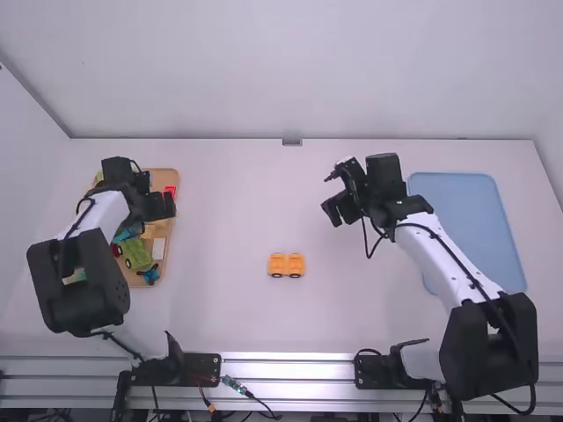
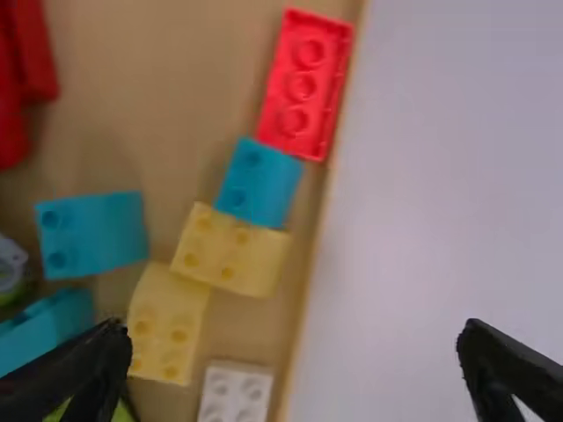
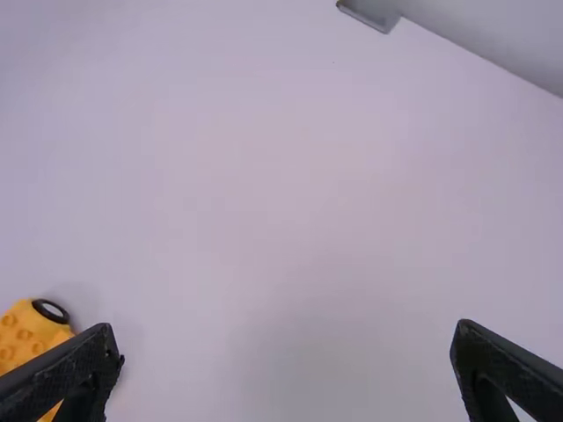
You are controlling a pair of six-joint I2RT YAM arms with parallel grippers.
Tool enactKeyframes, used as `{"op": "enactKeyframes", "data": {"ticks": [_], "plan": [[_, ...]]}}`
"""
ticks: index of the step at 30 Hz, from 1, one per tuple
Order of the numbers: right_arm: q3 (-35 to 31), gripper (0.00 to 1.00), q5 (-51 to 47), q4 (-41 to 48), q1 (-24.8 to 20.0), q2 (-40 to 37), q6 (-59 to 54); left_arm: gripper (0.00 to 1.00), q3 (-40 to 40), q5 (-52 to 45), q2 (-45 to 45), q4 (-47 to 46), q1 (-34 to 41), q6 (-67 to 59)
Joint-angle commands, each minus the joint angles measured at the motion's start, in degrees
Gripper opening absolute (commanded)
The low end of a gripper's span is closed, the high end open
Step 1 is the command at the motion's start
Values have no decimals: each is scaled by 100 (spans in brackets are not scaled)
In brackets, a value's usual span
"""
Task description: Assemble lego blocks to make yellow taxi
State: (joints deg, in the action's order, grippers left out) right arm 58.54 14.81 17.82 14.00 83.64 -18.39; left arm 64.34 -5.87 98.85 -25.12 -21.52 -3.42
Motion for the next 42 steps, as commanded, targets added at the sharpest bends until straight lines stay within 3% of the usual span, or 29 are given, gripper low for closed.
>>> {"op": "enactKeyframes", "data": {"ticks": [1,9,21,23,25,33,42], "plan": [[162,99,22,4,-59,61,-9,89,-24,40,105,-33,-216,62],[162,99,20,-2,-61,59,-11,86,-24,94,297,-385,-479,-603],[162,99,20,2,-44,57,-9,96,-28,440,323,-372,-472,-1361],[162,99,20,0,-57,57,-9,92,-28,326,352,-361,-490,-1516],[162,99,20,0,-44,57,-9,78,-28,223,435,-258,-487,-1503],[162,99,22,2,-61,57,-7,83,-28,396,793,-210,-511,-1556],[162,99,22,4,-57,57,-9,79,-28,372,835,4,-514,-1571]]}}
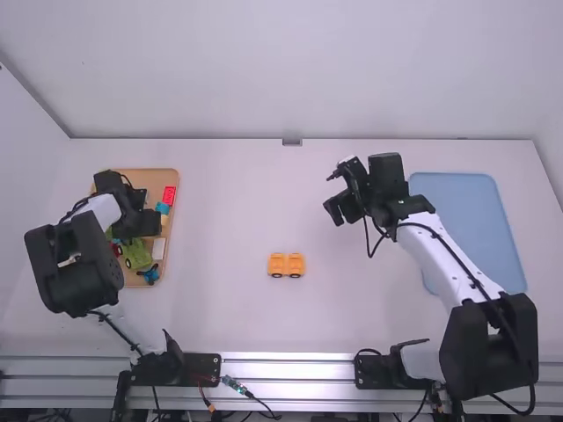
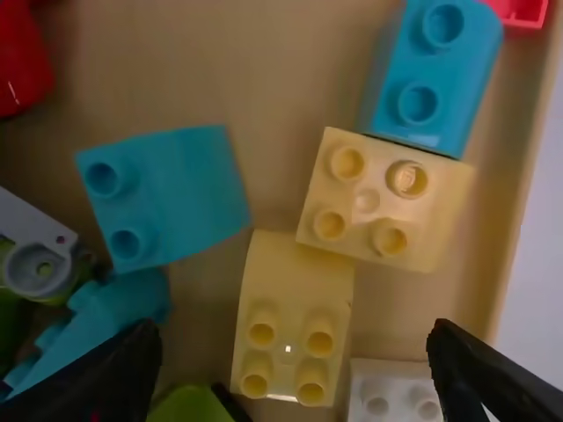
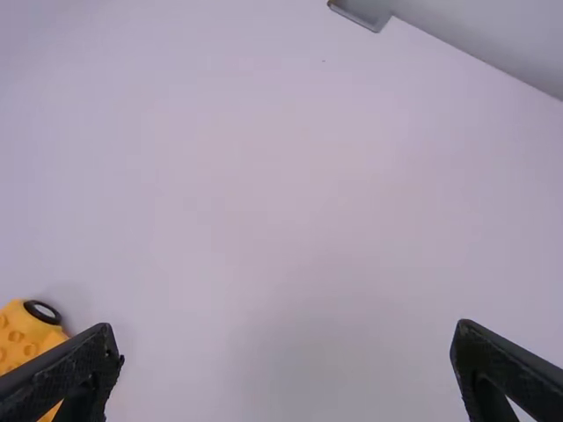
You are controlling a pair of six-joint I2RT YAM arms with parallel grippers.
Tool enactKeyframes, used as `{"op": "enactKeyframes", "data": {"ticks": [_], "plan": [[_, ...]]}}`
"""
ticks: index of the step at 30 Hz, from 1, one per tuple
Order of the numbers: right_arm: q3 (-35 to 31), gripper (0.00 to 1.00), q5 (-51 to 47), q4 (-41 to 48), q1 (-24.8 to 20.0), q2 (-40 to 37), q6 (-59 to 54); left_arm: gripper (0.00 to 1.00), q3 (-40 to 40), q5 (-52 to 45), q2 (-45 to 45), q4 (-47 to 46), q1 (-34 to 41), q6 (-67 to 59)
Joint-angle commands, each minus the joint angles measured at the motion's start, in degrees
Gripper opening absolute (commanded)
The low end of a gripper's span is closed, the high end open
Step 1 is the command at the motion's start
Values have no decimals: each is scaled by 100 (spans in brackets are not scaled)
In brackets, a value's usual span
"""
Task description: Assemble lego blocks to make yellow taxi
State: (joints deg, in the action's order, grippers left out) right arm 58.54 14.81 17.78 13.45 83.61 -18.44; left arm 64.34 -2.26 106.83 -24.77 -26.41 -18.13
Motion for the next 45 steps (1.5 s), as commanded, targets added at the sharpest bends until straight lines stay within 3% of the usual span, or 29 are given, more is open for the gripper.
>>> {"op": "enactKeyframes", "data": {"ticks": [1,13,22,32,35,45], "plan": [[162,99,17,11,0,59,-4,77,-28,31,70,-48,-28,-124],[162,99,17,9,0,59,-4,68,-24,164,382,-39,-24,-76],[162,99,17,9,-2,59,-2,47,-26,171,382,-48,-26,66],[162,99,20,35,-2,59,-7,34,-22,167,382,46,-28,73],[162,99,17,50,-7,59,-4,25,-22,167,380,87,-15,70],[162,99,20,44,0,52,-4,22,46,164,192,155,-15,704]]}}
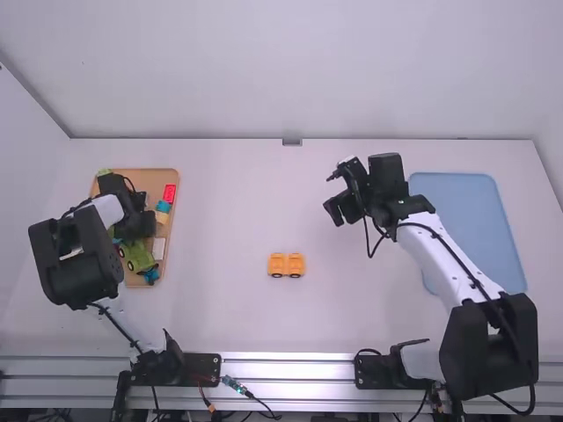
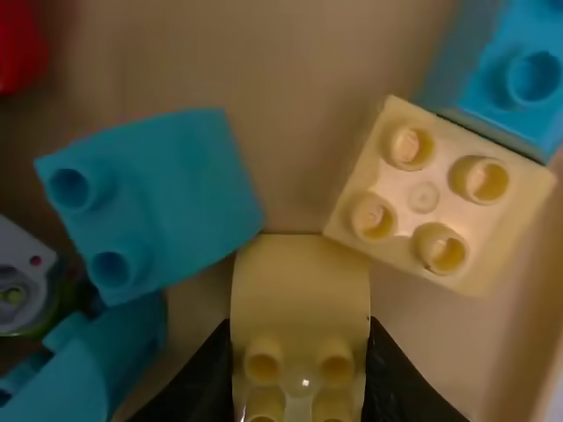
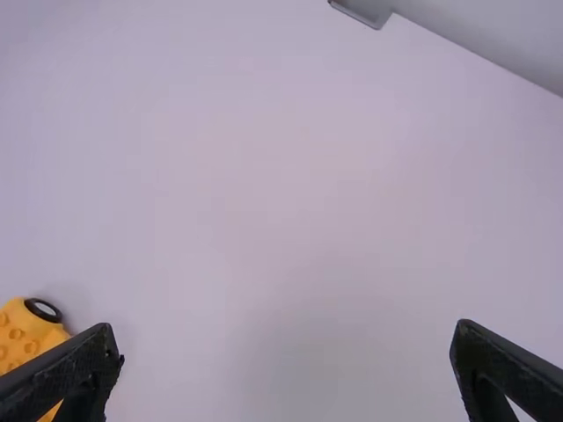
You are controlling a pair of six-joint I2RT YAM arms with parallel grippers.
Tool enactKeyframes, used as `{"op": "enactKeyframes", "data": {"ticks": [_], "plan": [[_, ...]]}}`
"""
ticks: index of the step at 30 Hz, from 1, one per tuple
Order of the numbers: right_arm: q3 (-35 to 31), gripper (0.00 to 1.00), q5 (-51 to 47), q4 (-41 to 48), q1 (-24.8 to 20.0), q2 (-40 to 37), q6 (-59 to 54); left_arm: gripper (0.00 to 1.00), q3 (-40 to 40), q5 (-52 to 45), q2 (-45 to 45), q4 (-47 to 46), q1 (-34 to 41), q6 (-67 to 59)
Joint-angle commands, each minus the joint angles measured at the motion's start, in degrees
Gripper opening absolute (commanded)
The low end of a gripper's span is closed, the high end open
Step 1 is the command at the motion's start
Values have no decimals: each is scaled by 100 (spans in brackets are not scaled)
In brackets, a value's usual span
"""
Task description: Assemble lego blocks to make yellow taxi
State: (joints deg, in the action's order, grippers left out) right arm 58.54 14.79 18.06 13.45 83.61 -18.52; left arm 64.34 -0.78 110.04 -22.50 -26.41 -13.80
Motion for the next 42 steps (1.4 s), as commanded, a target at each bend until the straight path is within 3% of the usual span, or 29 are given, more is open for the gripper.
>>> {"op": "enactKeyframes", "data": {"ticks": [1,7,8,12,17,26,36,42], "plan": [[166,99,22,4,0,48,4,19,111,16,-181,-184,-24,390],[361,99,22,251,0,48,66,9,407,-395,-544,-841,173,337],[417,99,24,332,-2,48,66,2,385,-671,-682,-852,306,132],[450,99,24,365,0,48,66,2,313,-832,-911,-787,623,5],[450,99,20,310,-114,48,262,2,214,-1092,-1182,-726,1565,-684],[448,99,22,505,-863,-155,1043,2,214,-1342,-1189,-450,3713,-1464],[433,99,22,1161,-1832,-710,1231,2,527,-1318,-1045,-417,5552,-1995],[-254,99,-22,743,-2337,-1191,1410,2,944,-869,-647,-599,6319,-2198]]}}
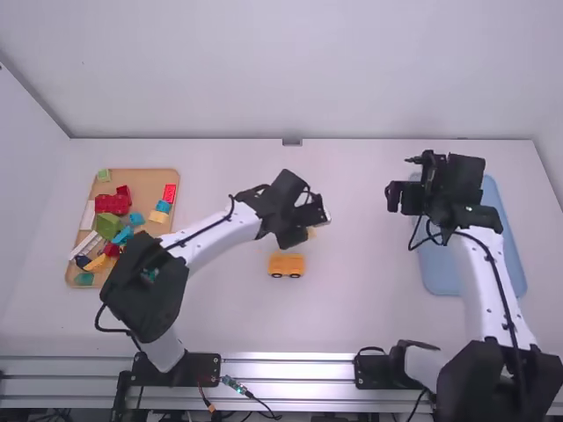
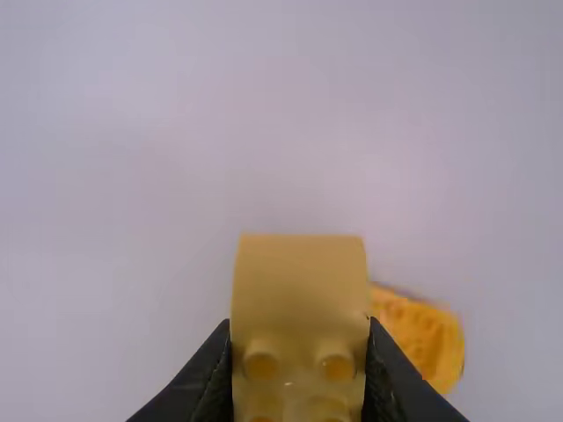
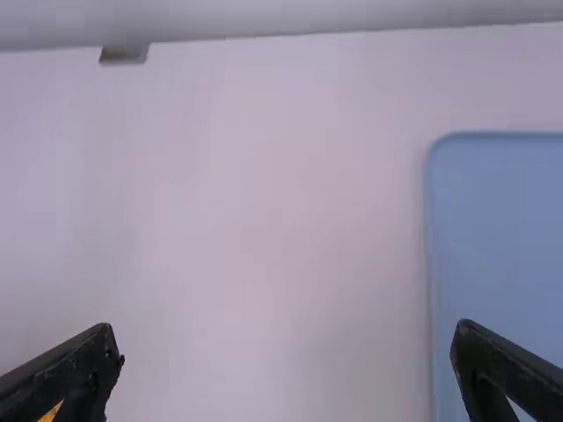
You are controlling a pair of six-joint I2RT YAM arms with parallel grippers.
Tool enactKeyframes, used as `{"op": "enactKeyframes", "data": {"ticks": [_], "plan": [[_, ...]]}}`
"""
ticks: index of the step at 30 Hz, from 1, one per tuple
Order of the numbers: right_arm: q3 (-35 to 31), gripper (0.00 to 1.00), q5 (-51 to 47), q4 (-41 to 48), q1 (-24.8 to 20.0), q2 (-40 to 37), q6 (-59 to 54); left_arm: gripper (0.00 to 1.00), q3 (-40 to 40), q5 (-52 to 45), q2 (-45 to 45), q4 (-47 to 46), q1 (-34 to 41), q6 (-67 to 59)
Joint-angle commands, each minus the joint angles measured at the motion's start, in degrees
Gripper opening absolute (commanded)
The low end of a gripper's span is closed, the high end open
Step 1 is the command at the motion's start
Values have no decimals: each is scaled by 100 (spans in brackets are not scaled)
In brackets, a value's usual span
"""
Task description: Assemble lego blocks to make yellow taxi
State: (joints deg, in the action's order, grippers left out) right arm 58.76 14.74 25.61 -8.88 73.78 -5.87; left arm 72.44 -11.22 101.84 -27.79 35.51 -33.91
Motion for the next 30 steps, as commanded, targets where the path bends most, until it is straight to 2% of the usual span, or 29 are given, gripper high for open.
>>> {"op": "enactKeyframes", "data": {"ticks": [1,6,13,15,22,30], "plan": [[-516,99,-11,-175,-210,-363,127,2,286,151,332,-229,267,-336],[-1248,99,39,-341,-586,-1032,-50,2,713,114,887,-503,649,-493],[-1864,99,109,-444,-992,-1663,-87,2,874,24,1576,-404,988,-714],[-2020,99,420,-496,-1056,-1875,-350,2,863,62,1729,-361,1104,-834],[-2096,99,704,-433,-1130,-2192,-391,2,828,160,1838,-101,1161,-620],[-2096,99,767,-470,-901,-2059,-514,2,774,536,2063,-50,1161,-596]]}}
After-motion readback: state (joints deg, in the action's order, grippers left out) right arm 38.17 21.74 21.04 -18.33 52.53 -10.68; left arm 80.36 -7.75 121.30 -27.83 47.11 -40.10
